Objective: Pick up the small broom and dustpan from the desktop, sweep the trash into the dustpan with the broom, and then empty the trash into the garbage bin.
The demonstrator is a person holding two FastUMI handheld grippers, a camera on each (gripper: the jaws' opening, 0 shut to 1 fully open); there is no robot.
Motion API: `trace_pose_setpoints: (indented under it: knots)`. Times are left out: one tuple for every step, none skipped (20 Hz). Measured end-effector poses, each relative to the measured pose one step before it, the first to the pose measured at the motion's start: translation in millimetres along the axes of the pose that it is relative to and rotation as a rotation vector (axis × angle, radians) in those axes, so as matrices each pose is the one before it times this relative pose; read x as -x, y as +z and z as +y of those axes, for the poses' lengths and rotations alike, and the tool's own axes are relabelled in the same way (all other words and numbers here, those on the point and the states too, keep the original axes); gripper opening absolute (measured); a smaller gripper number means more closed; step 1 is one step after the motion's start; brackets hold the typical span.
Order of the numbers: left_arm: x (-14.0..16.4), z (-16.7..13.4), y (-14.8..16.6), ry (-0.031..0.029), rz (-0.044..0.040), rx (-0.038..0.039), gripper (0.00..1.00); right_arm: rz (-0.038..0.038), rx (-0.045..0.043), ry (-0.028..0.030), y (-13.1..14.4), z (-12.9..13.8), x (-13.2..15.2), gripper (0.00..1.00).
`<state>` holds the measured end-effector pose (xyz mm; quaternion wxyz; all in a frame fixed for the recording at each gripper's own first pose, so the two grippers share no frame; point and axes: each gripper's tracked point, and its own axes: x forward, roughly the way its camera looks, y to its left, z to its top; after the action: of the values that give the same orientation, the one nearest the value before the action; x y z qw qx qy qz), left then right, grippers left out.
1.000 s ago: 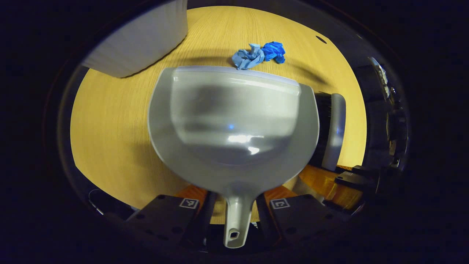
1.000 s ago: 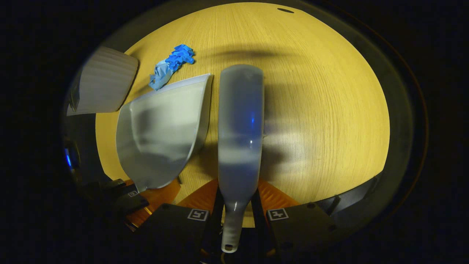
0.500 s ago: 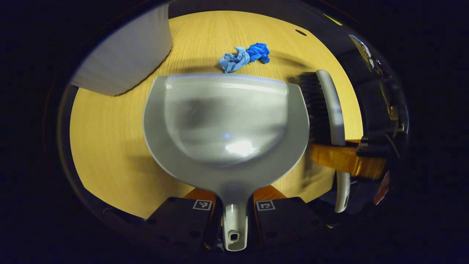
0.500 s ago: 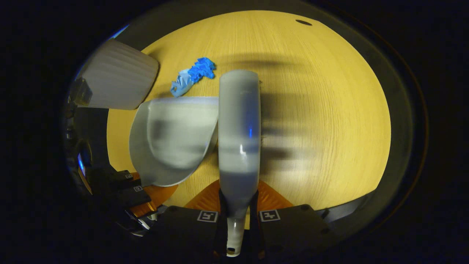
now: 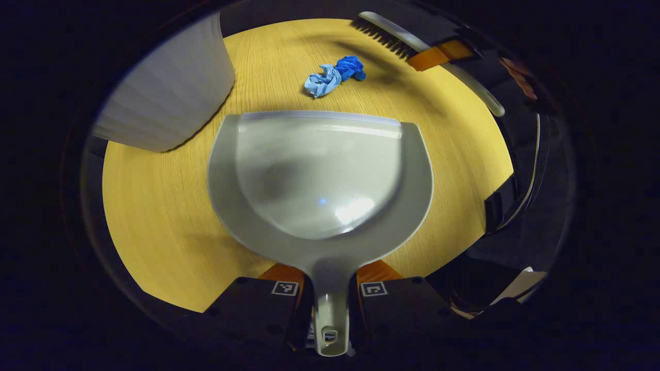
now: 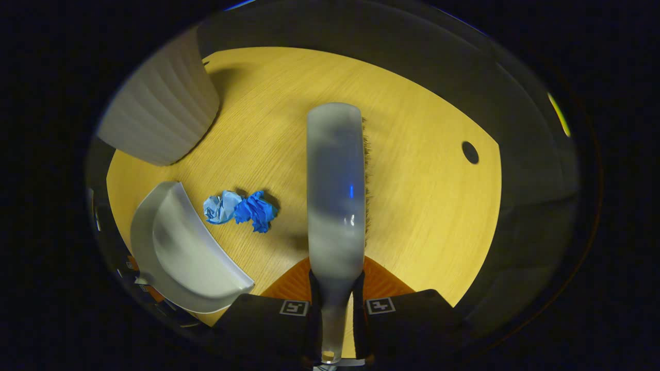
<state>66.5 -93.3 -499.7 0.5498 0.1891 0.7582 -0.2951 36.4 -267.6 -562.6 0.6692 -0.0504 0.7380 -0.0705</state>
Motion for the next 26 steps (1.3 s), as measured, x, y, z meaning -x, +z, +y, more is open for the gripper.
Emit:
trace_pose_setpoints:
  knots:
    - [-0.71, 2.45, -2.22, 0.00441, 0.00485, -0.00537, 0.27, 0.01904, 0.06854, -0.01664, 3.7, -0.76, -9.81, 0.26]
    - [-1.6, 1.86, -1.84, 0.00199, 0.00292, -0.00627, 0.27, 0.0047, 0.06612, -0.04374, 5.27, -4.77, -8.53, 0.26]
    - [-1.25, 2.21, -2.49, 0.00281, 0.00481, -0.0037, 0.26, 0.0153, 0.06188, -0.01944, 2.46, 0.95, -6.89, 0.26]
    - [-0.36, 1.64, -1.81, 0.0014, 0.00303, -0.00491, 0.27, 0.01431, 0.04604, 0.00629, 2.42, 5.17, -4.79, 0.26]
    - [-0.54, 2.51, -1.57, 0.00396, -0.00096, -0.00948, 0.27, 0.01749, 0.03787, 0.01121, 2.22, 5.48, -3.05, 0.26]
    - [-0.57, 1.68, -2.55, 0.00334, -0.00057, -0.01029, 0.27, 0.01919, 0.02799, 0.01644, -0.79, 8.69, -2.46, 0.26]
    - [-1.31, 1.71, -2.51, 0.00387, 0.01093, -0.00689, 0.27, 0.00938, 0.03404, 0.01698, 0.06, 9.95, -3.25, 0.26]
    - [-0.11, 1.44, -2.11, 0.00535, 0.00207, -0.00748, 0.27, 0.01437, 0.04534, 0.00187, -1.32, 6.98, -0.41, 0.26]
    - [-1.59, 0.78, 0.17, 0.00327, 0.00636, -0.0069, 0.27, -0.00527, 0.0444, 0.00686, -0.7, 3.78, 0.03, 0.26]
    - [0.72, -1.4, 1.89, 0.00279, 0.00023, -0.00164, 0.27, -0.00121, 0.0304, 0.0577, -0.64, 11.15, 2.01, 0.26]
    - [0.91, -0.99, 0.81, 0.00041, -0.00764, -0.00589, 0.27, 0.0152, 0.03253, 0.0363, -3.16, 10.39, -2.68, 0.26]
    - [-3.37, 2.9, -2.81, 0.0014, 0.00172, -0.00478, 0.27, 0.00028, 0.0537, 0.01493, -1.42, 7.23, -0.68, 0.26]
    - [1.62, 0.2, -0.37, -0.0001, -0.00282, -0.00699, 0.27, 0.00454, 0.05518, 0.03174, -3.78, 0.11, 0.09, 0.27]
    - [-1.85, 0.8, -0.1, -0.00135, -0.00809, -0.00813, 0.27, 0.00357, 0.03547, 0.06754, -2.38, 10.2, 4.39, 0.27]
    - [0.26, 0.67, -0.2, 0.00025, -0.00501, -0.00879, 0.27, -0.00564, 0.02709, 0.09279, 0.3, 5.23, 3.92, 0.27]
    - [-1.77, -0.29, 1.25, -0.00194, -0.02514, -0.02515, 0.27, -0.00729, 0.00684, 0.10123, -2.57, 11.21, 0.59, 0.27]
    - [-0.39, 0.71, -2.97, -0.00118, -0.00318, -0.02208, 0.27, 0.01822, -0.01141, 0.0894, -6.85, 7.85, -0.64, 0.27]
    - [1.38, 0.77, -8.09, 0.00637, 0.02563, -0.00507, 0.27, 0.01915, -0.02784, 0.06684, -7.01, 3.07, 1.48, 0.26]
    - [-2.67, 0.28, -2.02, 0.00113, -0.00226, -0.00975, 0.27, -0.01219, -0.03157, 0.04051, -1.81, -2.52, 3.98, 0.26]
    - [0.08, 1.01, -2.18, 0.00492, -0.00215, -0.00813, 0.27, -0.05088, -0.04554, 0.02665, 12.04, -0.63, 0.09, 0.27]
    - [-1.48, 0.49, -1.03, 0.00141, -0.01323, 0.00052, 0.27, -0.06094, -0.06713, 0.04361, 0.33, -1.05, 11.87, 0.27]
    - [-0.88, -1.17, -1.06, 0.00024, -0.0067, 0.00848, 0.29, -0.06581, -0.06742, 0.03836, 5.67, -1.19, 9.54, 0.27]
    - [0.22, -0.56, 1.39, 0.00388, -0.01441, 0.00635, 0.28, -0.06369, -0.04142, 0.02, -3.29, -2.52, 7.87, 0.27]
    - [0.85, 0.92, 2.84, 0.01076, -0.02534, 0.00028, 0.28, -0.05125, -0.03279, 0.01347, -6.61, -2.99, 10.58, 0.26]
    - [-1.48, 0.15, 2.33, 0.01232, -0.01753, -0.00142, 0.26, -0.05467, -0.03506, 0.02634, -3.19, 6.39, 9.98, 0.26]
    - [-0.52, 0.69, 1.93, 0.01453, -0.03525, -0.007, 0.28, -0.06047, -0.03757, 0.04309, -4.5, 8.94, 13.05, 0.27]
